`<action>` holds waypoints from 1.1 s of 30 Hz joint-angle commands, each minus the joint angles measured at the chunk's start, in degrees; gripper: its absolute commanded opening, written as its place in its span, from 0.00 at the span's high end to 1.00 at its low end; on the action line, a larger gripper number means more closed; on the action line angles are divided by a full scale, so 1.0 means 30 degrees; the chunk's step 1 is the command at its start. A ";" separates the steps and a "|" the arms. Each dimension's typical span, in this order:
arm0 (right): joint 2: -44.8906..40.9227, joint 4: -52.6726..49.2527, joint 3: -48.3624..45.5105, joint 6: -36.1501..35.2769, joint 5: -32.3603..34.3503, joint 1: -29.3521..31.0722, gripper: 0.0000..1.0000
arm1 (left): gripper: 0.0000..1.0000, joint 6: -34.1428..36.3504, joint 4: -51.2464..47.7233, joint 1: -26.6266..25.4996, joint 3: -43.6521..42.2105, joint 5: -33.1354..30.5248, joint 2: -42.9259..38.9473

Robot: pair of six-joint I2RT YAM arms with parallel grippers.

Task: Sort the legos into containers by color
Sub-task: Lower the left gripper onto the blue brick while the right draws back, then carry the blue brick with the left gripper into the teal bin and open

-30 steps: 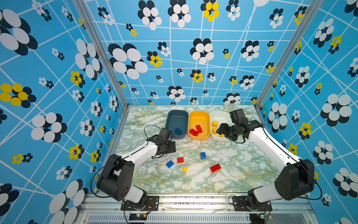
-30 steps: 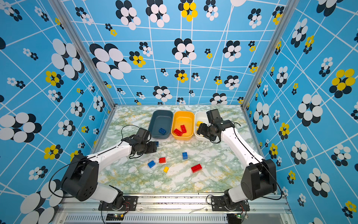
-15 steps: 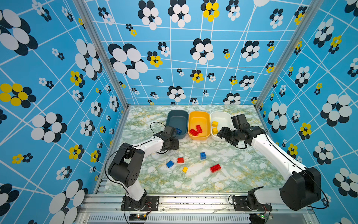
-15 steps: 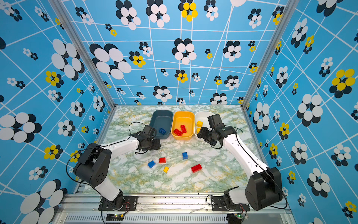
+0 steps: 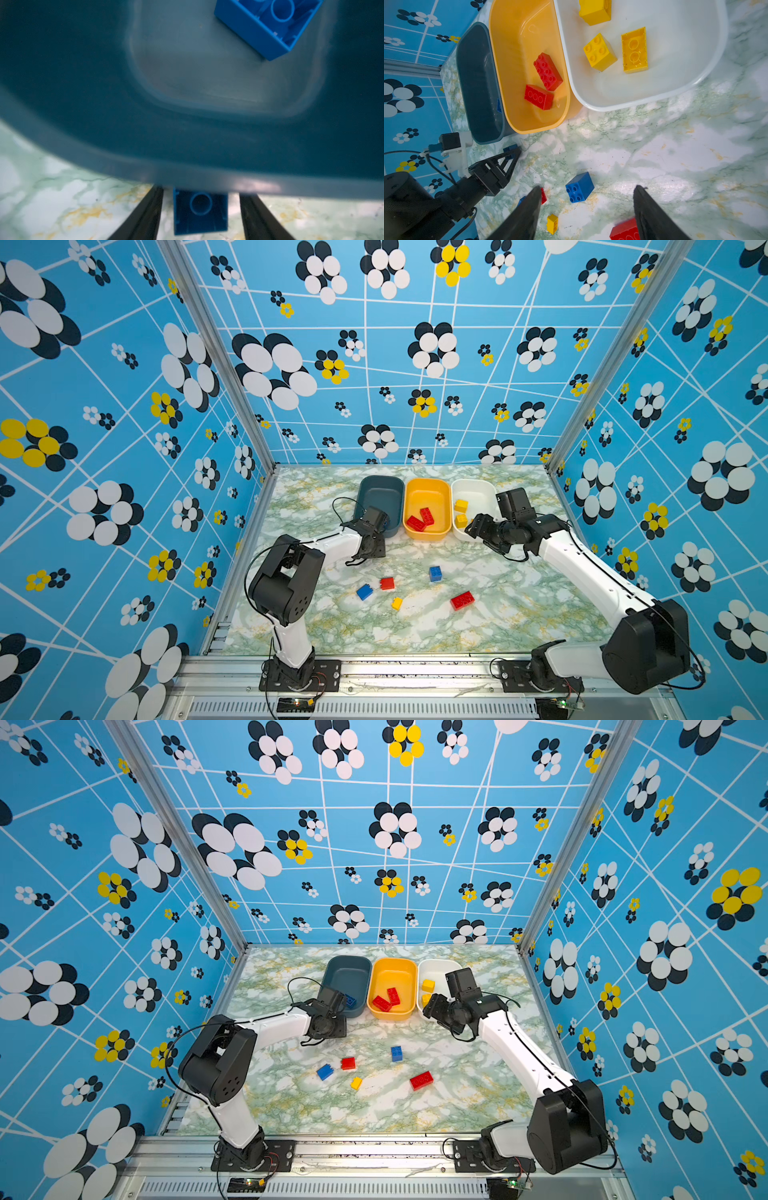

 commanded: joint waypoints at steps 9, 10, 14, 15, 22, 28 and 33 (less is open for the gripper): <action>-0.0307 0.0737 -0.0697 0.0145 -0.0176 0.0156 0.29 | 0.67 -0.0368 -0.0588 -0.0266 0.0227 -0.1092 0.0290; -0.0262 0.0815 -0.0722 0.0145 -0.0224 0.0146 0.29 | 0.69 -0.0359 -0.0621 -0.0294 0.0241 -0.1121 0.0219; -0.0258 0.0929 -0.0777 0.0170 -0.0217 0.0124 0.29 | 0.73 -0.0461 -0.0801 -0.0384 0.0124 -0.1036 -0.0168; -0.0261 0.0945 -0.0761 0.0174 -0.0222 0.0139 0.28 | 0.74 -0.0547 -0.0894 -0.0426 0.0055 -0.0954 -0.0342; -0.0523 0.0992 -0.0865 0.0291 -0.0252 0.0150 0.28 | 0.75 -0.0848 -0.1629 -0.1299 -0.0738 -0.1289 -0.2828; -0.0810 0.1277 -0.1099 0.0571 -0.0439 0.0145 0.28 | 0.76 -0.0651 -0.2791 -0.1690 -0.0832 -0.1911 -0.5355; -0.0935 0.1757 -0.1420 0.0904 -0.0707 0.0177 0.28 | 0.75 0.0179 -0.3653 -0.1593 0.0681 -0.2506 -0.5975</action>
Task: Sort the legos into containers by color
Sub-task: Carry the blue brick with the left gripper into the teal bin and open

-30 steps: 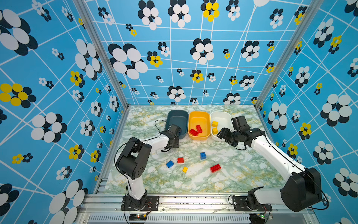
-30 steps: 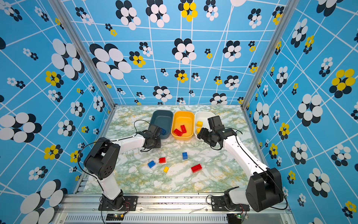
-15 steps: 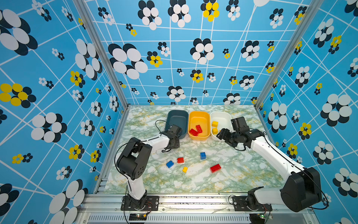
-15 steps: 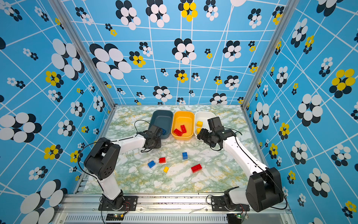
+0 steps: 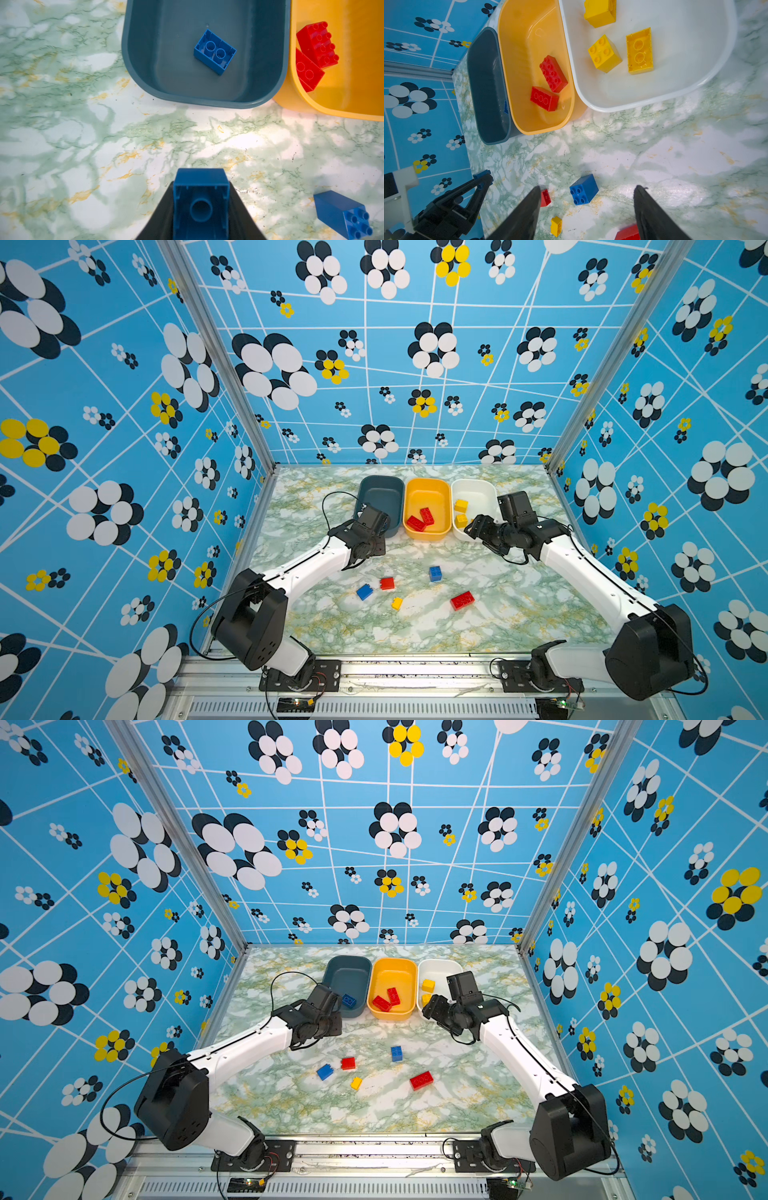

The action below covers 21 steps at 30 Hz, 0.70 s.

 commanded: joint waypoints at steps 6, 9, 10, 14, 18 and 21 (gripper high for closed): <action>-0.0499 0.1104 -0.1035 0.0734 -0.0772 0.0175 0.29 | 0.75 0.1588 -0.0872 0.0966 0.3502 0.0443 0.1760; -0.0636 0.1517 -0.1490 0.0872 -0.1179 0.0175 0.28 | 0.75 0.1991 -0.0889 0.1157 0.5069 0.1043 0.3462; -0.0695 0.1660 -0.1701 0.0927 -0.1281 0.0175 0.28 | 0.75 0.2117 -0.0956 0.1212 0.5673 0.1127 0.4139; -0.0900 0.2106 -0.2397 0.1092 -0.1565 0.0175 0.28 | 0.75 0.2717 -0.1126 0.1532 0.7575 0.1327 0.6495; -0.1062 0.2260 -0.2845 0.1107 -0.1696 0.0175 0.28 | 0.75 0.3221 -0.1295 0.1855 0.9243 0.1400 0.8419; -0.1034 0.2374 -0.3003 0.1164 -0.1777 0.0175 0.28 | 0.75 0.3346 -0.1486 0.2075 1.0451 0.1662 0.9729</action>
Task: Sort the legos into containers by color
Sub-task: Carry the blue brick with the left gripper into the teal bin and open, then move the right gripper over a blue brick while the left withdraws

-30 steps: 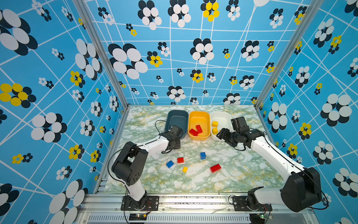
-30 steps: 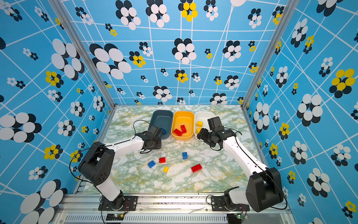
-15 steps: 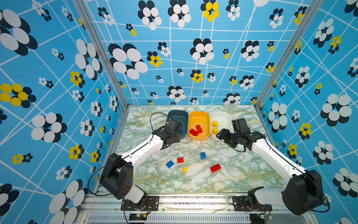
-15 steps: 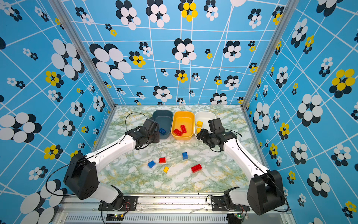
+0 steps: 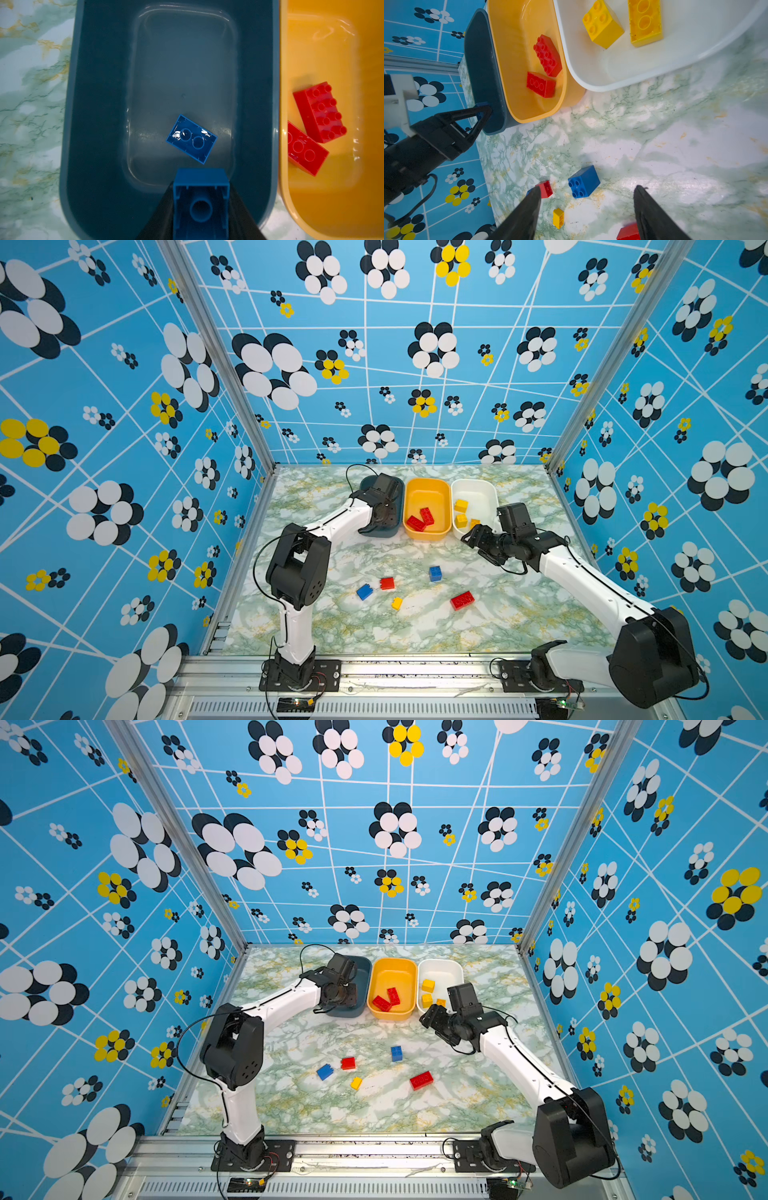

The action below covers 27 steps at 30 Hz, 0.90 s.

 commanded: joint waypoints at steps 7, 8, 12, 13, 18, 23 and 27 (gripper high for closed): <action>-0.0060 0.0117 -0.0070 0.0177 -0.0373 0.0175 0.28 | 0.71 0.0969 -0.0897 0.0606 0.3416 0.0451 0.2903; 0.0042 0.0002 -0.0002 0.0097 -0.0353 0.0176 0.28 | 0.66 0.0970 -0.0868 0.0649 0.3575 0.0435 0.3053; 0.0311 -0.0300 0.0306 -0.0118 -0.0329 0.0155 0.26 | 0.38 0.1219 -0.0962 0.0866 0.4247 0.0539 0.3591; 0.0351 -0.0345 0.0350 -0.0145 -0.0300 0.0175 0.26 | 0.35 0.1338 -0.0955 0.0909 0.4387 0.0537 0.3665; 0.0545 -0.0611 0.0648 -0.0178 -0.0350 0.0175 0.26 | 0.29 0.1431 -0.0992 0.1203 0.4799 0.0638 0.3746; 0.0706 -0.0836 0.1042 -0.0310 -0.0416 0.0175 0.26 | 0.28 0.1125 -0.0784 0.1236 0.4542 0.0951 0.3242; 0.0742 -0.0876 0.1085 -0.0436 -0.0502 0.0232 0.26 | 0.27 0.0488 -0.0355 0.1264 0.3766 0.1585 0.2292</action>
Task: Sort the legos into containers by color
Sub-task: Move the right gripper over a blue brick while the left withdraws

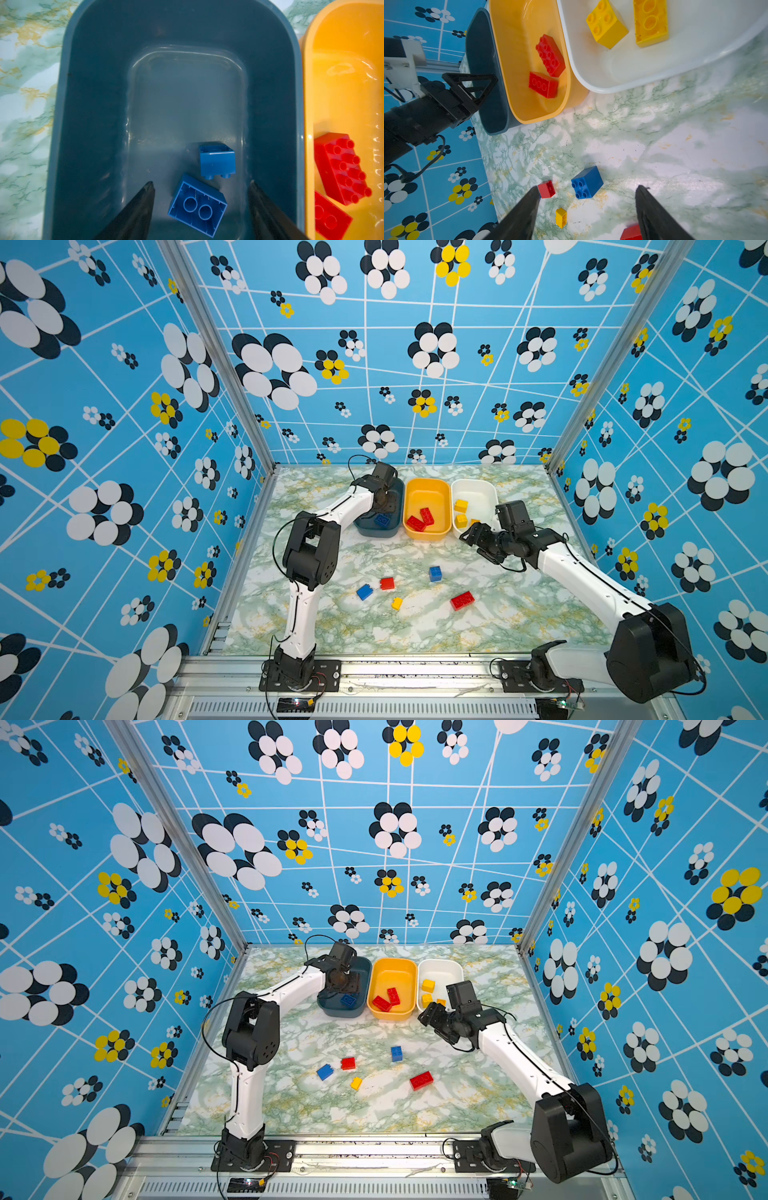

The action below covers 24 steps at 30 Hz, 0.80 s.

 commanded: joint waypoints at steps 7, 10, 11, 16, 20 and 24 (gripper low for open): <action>-0.0170 -0.1341 0.0324 -0.0855 0.0432 0.0985 0.25 | 0.25 -0.1870 0.1121 -0.0108 -0.2872 0.2203 -0.3424; -0.0172 -0.1536 0.0295 -0.1046 0.0873 0.1807 0.25 | 0.25 -0.2638 0.1805 -0.0206 -0.4449 0.2909 -0.4574; -0.0156 -0.1573 0.0305 -0.1104 0.1115 0.2167 0.25 | 0.25 -0.2825 0.1947 -0.0294 -0.4958 0.2976 -0.5021; 0.0297 -0.1854 0.0542 -0.1550 0.2411 0.3897 0.25 | 0.24 -0.3644 0.2441 -0.0756 -0.7332 0.3340 -0.6975; 0.1203 -0.2461 0.1170 -0.2712 0.3704 0.5397 0.25 | 0.23 -0.4162 0.2798 -0.0908 -0.9160 0.3613 -0.8554; 0.2328 -0.3027 0.1940 -0.3753 0.4804 0.6735 0.25 | 0.22 -0.4363 0.2837 -0.0903 -1.0807 0.3614 -1.0188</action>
